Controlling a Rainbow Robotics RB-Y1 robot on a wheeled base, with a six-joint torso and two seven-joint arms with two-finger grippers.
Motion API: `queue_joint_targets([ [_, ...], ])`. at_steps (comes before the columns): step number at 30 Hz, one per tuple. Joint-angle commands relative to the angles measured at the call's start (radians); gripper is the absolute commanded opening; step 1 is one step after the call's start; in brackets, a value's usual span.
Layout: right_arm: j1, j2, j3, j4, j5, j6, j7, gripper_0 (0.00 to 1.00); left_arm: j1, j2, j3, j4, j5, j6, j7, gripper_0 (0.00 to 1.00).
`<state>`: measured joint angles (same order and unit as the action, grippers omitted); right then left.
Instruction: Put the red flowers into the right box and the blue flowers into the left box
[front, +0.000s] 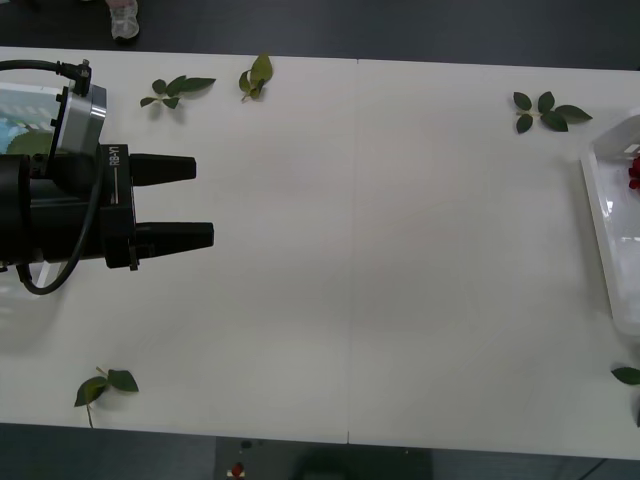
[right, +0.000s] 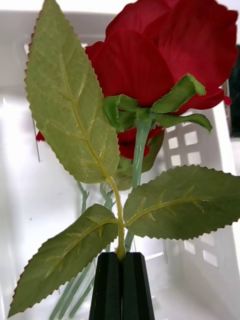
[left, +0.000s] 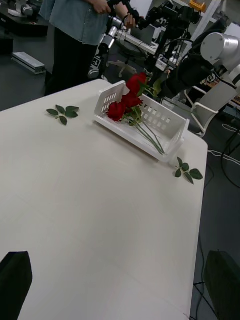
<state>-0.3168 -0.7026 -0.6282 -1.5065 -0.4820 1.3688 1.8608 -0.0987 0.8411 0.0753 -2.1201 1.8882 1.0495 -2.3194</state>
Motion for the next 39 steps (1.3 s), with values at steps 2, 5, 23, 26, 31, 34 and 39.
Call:
queue_joint_targets([
  [2,0.056,-0.029,0.008,-0.024,-0.021,-0.1,0.009,0.0,-0.018,0.016,-0.003,-0.014,0.009,0.0,-0.031,1.0],
  [5,0.082,-0.029,0.042,0.032,-0.035,-0.224,0.017,0.0,-0.018,0.016,-0.003,-0.014,0.009,0.0,-0.031,1.0],
  [23,0.096,-0.028,0.11,0.157,-0.087,-0.428,0.041,1.0,-0.018,0.016,-0.003,-0.014,0.009,0.0,-0.031,1.0],
  [26,0.094,-0.028,0.11,0.149,-0.102,-0.422,0.044,1.0,-0.018,0.016,-0.003,-0.014,0.009,0.0,-0.031,1.0],
  [31,0.091,-0.029,0.105,0.074,-0.121,-0.321,0.047,1.0,-0.018,0.016,-0.003,-0.014,0.009,0.0,-0.031,1.0],
  [34,0.084,-0.029,0.099,0.006,-0.132,-0.246,0.047,1.0,-0.018,0.016,-0.003,-0.014,0.009,0.0,-0.031,1.0],
  [39,0.064,-0.029,0.088,-0.041,-0.152,-0.165,0.051,1.0,-0.018,0.016,-0.003,-0.014,0.009,0.0,-0.031,1.0],
])
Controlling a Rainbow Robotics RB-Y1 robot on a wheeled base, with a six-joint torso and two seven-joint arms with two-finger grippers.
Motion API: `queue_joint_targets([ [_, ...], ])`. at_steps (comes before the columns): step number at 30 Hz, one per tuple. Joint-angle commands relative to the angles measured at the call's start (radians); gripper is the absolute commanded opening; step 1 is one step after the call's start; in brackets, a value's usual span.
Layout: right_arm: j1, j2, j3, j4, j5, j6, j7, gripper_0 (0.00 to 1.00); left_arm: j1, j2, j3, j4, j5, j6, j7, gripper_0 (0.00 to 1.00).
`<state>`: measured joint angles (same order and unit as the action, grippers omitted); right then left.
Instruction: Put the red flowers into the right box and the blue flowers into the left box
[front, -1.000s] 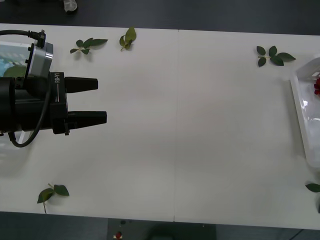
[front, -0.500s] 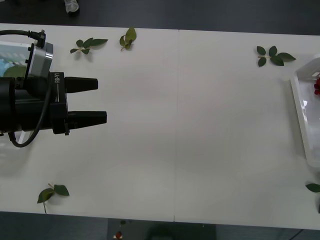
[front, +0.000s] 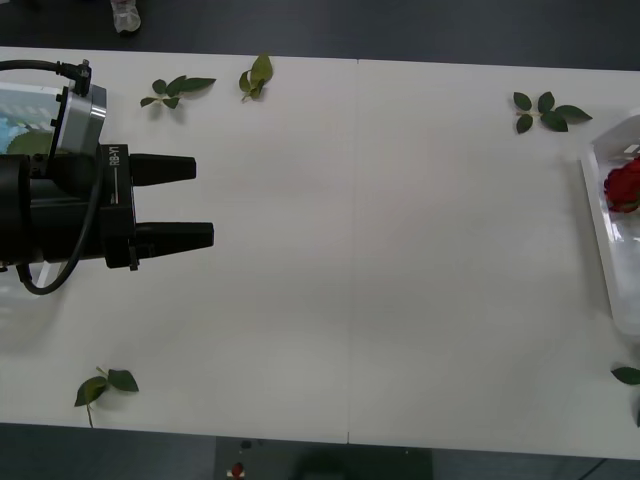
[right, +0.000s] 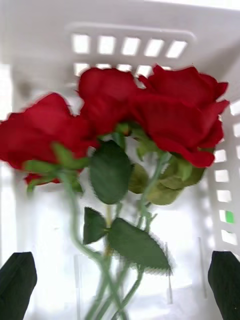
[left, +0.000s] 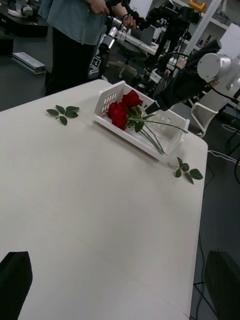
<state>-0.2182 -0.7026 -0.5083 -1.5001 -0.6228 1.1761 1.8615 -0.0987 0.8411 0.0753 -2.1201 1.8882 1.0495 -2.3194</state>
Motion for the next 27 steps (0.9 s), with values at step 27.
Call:
queue_joint_targets([
  [27,-0.29,-0.031,0.002,-0.132,-0.535,0.402,0.719,1.0,-0.018,0.016,-0.003,-0.014,0.009,0.0,-0.031,1.0],
])
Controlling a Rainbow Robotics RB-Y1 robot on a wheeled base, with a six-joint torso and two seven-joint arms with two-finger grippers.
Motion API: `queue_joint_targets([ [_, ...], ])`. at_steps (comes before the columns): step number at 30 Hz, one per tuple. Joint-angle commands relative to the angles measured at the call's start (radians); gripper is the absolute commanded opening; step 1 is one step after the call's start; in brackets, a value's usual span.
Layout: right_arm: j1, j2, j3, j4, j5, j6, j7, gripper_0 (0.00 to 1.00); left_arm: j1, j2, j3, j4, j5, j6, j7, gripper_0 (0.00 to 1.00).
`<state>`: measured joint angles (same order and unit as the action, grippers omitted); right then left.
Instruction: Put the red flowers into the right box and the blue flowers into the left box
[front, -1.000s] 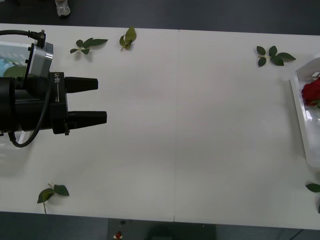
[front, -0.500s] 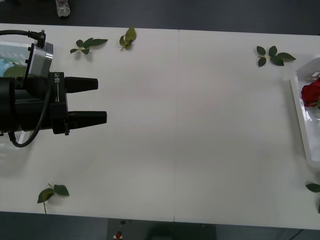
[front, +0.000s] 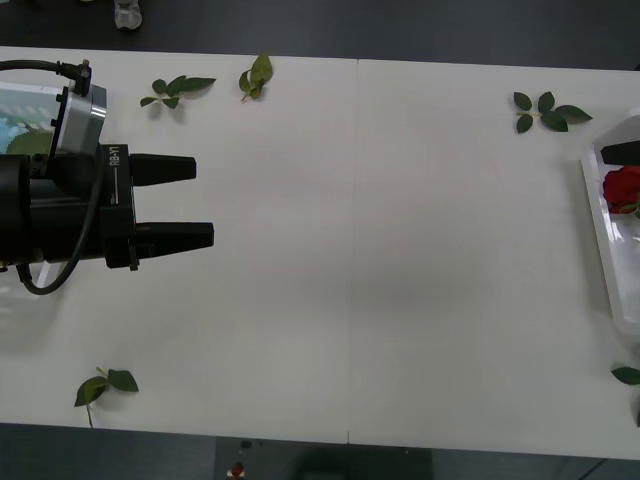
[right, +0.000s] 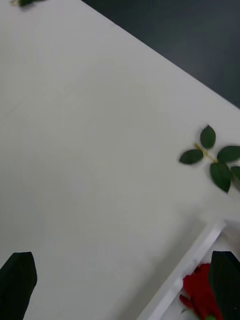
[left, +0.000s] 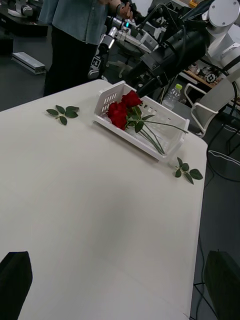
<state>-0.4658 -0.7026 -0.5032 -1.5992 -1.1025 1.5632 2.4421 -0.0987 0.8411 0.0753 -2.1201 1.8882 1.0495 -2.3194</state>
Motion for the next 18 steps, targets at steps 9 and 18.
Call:
queue_joint_targets([
  [9,-0.077,-0.031,0.015,-0.033,-0.197,0.077,0.263,1.0,-0.018,0.016,-0.003,-0.014,0.009,0.0,-0.031,1.0],
  [18,-0.106,-0.031,0.023,-0.033,-0.323,0.167,0.263,1.0,-0.018,0.016,-0.003,-0.014,0.009,0.0,-0.031,1.0],
])
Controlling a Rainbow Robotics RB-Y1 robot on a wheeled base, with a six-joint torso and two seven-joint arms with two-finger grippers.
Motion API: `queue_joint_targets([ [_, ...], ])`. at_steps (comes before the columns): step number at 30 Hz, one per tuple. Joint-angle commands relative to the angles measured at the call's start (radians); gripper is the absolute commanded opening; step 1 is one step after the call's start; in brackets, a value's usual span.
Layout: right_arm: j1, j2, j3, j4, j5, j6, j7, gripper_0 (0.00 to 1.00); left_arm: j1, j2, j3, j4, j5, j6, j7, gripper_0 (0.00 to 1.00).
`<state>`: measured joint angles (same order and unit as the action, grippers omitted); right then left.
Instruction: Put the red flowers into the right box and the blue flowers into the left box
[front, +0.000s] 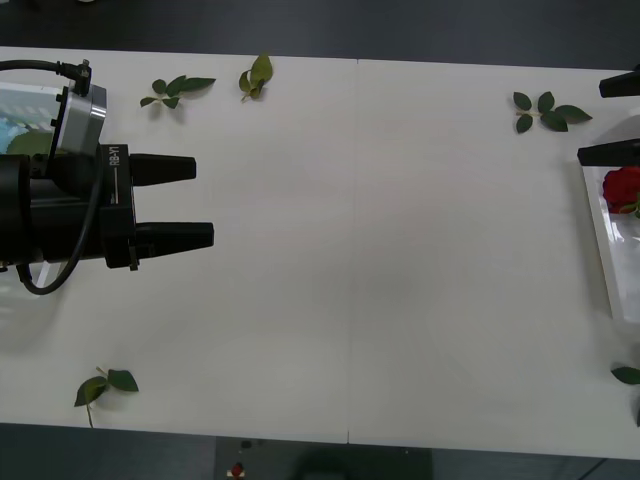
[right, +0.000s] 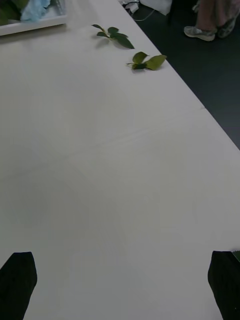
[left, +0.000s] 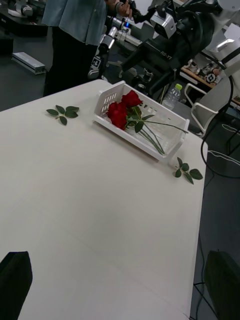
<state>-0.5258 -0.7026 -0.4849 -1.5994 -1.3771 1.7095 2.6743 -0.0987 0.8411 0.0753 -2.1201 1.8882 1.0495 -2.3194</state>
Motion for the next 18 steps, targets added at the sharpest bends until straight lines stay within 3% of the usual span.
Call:
queue_joint_targets([
  [1,-0.046,-0.031,0.008,-0.031,-0.068,0.032,0.031,1.0,-0.018,0.016,-0.003,-0.014,0.009,0.0,-0.031,1.0],
  [18,-0.03,-0.029,0.095,0.036,-0.2,0.128,0.031,1.0,-0.018,0.016,-0.003,-0.014,0.009,0.0,-0.031,1.0],
])
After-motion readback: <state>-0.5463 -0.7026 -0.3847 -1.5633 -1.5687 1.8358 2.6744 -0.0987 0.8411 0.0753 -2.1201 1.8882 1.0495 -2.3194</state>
